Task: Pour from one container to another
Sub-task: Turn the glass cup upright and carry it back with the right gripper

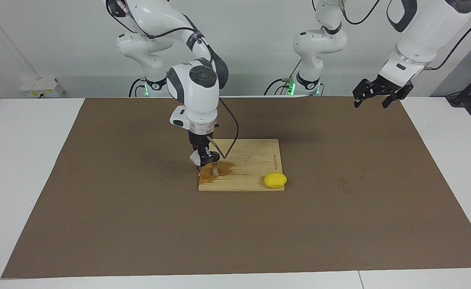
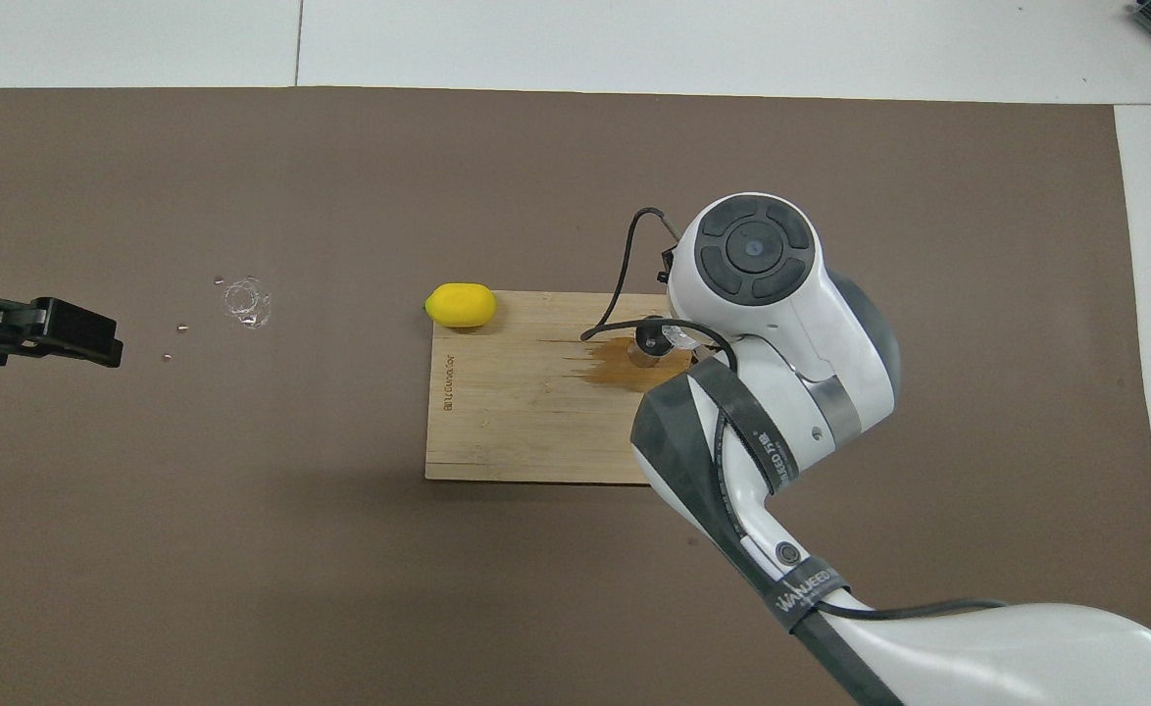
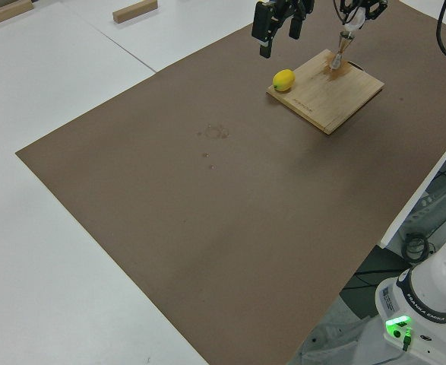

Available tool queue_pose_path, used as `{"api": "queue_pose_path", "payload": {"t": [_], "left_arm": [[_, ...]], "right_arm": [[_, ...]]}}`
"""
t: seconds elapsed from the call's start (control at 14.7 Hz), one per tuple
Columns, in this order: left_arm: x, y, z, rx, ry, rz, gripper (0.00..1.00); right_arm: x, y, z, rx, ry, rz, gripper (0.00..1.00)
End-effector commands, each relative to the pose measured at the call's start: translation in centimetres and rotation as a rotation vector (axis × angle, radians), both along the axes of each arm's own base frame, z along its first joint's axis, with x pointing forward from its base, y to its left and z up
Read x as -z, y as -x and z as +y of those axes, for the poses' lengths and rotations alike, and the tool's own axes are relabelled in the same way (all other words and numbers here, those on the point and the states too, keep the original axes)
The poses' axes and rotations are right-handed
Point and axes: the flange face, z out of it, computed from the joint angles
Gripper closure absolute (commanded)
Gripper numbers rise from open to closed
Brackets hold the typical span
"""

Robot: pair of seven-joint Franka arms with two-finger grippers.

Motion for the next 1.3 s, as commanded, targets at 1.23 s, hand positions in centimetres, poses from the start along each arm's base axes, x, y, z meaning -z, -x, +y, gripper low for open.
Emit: {"api": "queue_pose_path", "payload": {"t": [1.23], "left_arm": [[-0.1,0.7,0.4,0.004,-0.016,-0.018,0.0]], "right_arm": [[9.4,0.4,-28.4,0.34,-0.668,0.202,1.0]]}}
